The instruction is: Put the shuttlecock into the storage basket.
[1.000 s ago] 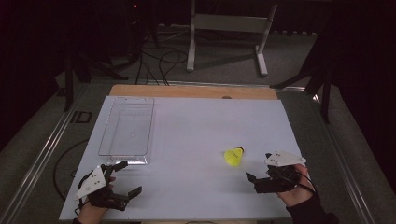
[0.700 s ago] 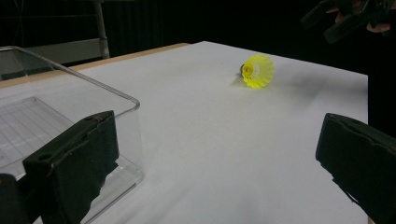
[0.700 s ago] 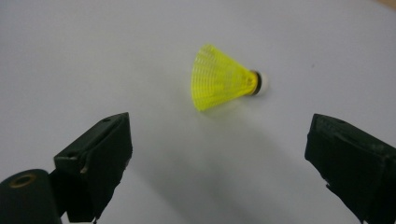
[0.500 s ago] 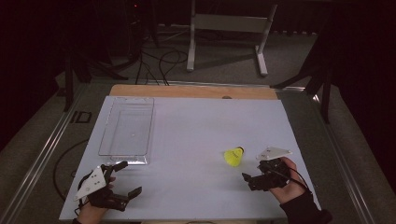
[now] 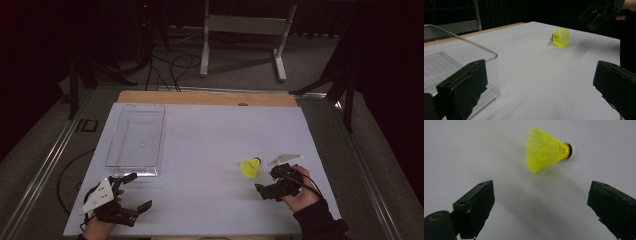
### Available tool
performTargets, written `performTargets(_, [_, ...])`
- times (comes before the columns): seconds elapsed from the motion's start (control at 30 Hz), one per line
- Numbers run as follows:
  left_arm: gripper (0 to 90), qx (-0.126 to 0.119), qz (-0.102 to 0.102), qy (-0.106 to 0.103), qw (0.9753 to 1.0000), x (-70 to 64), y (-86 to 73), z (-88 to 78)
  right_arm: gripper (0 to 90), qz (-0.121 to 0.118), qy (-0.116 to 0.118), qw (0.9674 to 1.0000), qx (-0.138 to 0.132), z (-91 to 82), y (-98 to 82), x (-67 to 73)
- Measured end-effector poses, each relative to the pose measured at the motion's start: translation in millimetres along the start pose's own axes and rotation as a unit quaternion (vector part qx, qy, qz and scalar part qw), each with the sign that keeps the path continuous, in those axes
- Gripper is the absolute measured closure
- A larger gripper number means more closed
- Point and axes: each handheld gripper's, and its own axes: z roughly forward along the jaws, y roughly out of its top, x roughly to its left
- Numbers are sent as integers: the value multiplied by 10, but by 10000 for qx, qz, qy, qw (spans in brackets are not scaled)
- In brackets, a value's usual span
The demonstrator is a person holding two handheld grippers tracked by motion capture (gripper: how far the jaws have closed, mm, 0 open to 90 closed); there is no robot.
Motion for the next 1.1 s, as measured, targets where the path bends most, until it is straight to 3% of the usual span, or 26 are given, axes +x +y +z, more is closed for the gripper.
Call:
performTargets(0.47, [2, 6, 1, -12, 10000, 0, -1, 2, 75, 521, -162, 9964, 647, 205, 77, -17])
performTargets(0.87, [2, 35, 23, -12, 10000, -4, -2, 7, 87, 390, -352, 9955, 787, 329, 237, 82])
performTargets(1.1, [2, 38, 26, -17, 10000, -2, -3, 7, 99, 516, -443, 9937, 897, 463, 356, 57])
